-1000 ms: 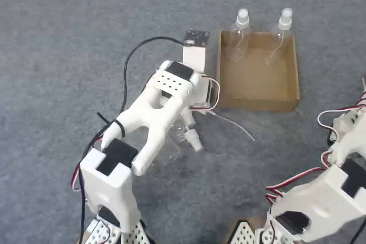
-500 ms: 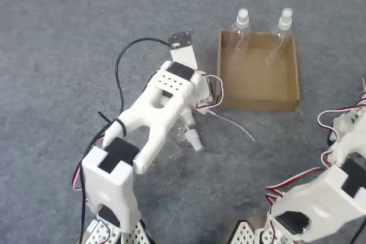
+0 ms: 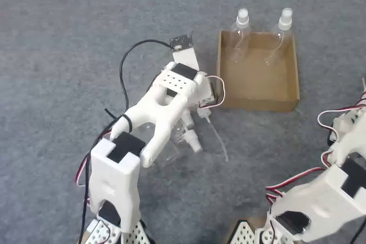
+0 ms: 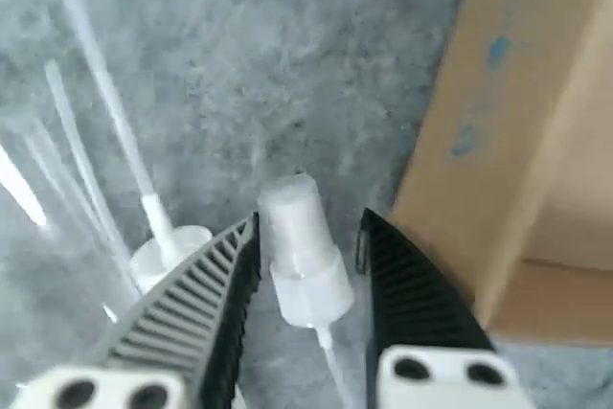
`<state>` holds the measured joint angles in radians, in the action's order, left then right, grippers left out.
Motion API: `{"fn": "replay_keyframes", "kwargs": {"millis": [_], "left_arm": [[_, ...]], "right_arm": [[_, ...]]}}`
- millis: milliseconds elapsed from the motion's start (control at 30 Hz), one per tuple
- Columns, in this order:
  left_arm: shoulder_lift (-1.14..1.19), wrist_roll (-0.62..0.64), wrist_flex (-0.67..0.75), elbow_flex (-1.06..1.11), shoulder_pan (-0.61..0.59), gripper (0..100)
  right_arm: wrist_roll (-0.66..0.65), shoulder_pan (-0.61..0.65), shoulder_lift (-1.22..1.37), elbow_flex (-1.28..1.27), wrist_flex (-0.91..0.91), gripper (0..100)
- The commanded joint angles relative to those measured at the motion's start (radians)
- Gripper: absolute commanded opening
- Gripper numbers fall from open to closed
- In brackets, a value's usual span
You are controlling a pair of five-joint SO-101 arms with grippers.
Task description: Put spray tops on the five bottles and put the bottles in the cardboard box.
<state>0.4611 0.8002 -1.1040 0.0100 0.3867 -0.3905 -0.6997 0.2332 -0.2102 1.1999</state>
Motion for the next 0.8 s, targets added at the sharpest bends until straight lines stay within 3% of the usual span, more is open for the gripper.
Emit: {"fn": "replay_keyframes", "kwargs": {"millis": [0,200,767], "left_arm": [[-0.017,0.003,-0.009,-0.058,0.000,15],[-0.015,-0.080,-0.037,-0.056,0.025,10],[-0.014,-0.127,-0.003,0.024,0.058,10]], "right_arm": [[0.006,0.001,-0.021,0.054,-0.013,24.6],[0.006,0.001,-0.021,0.055,-0.013,24.6],[0.006,0.001,-0.021,0.055,-0.013,24.6]]}}
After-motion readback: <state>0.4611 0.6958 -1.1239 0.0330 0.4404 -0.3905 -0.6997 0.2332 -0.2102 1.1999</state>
